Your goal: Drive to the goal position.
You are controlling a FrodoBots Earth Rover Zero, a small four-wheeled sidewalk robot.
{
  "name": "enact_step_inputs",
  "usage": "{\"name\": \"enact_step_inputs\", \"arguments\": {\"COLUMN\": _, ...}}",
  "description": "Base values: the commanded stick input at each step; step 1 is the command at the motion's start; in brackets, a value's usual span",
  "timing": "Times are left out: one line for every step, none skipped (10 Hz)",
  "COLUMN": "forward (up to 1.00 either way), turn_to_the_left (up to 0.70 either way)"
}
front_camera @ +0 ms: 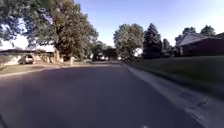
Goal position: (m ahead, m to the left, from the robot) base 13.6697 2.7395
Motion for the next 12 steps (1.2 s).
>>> {"name": "enact_step_inputs", "arguments": {"forward": 1.00, "turn_to_the_left": 0.14}}
{"name": "enact_step_inputs", "arguments": {"forward": 1.00, "turn_to_the_left": 0.03}}
{"name": "enact_step_inputs", "arguments": {"forward": 1.00, "turn_to_the_left": 0.02}}
{"name": "enact_step_inputs", "arguments": {"forward": 1.00, "turn_to_the_left": 0.02}}
{"name": "enact_step_inputs", "arguments": {"forward": 1.00, "turn_to_the_left": 0.02}}
{"name": "enact_step_inputs", "arguments": {"forward": 1.00, "turn_to_the_left": 0.02}}
{"name": "enact_step_inputs", "arguments": {"forward": 1.00, "turn_to_the_left": 0.02}}
{"name": "enact_step_inputs", "arguments": {"forward": 1.00, "turn_to_the_left": 0.02}}
{"name": "enact_step_inputs", "arguments": {"forward": 1.00, "turn_to_the_left": 0.02}}
{"name": "enact_step_inputs", "arguments": {"forward": 1.00, "turn_to_the_left": 0.02}}
{"name": "enact_step_inputs", "arguments": {"forward": 1.00, "turn_to_the_left": 0.02}}
{"name": "enact_step_inputs", "arguments": {"forward": 1.00, "turn_to_the_left": 0.02}}
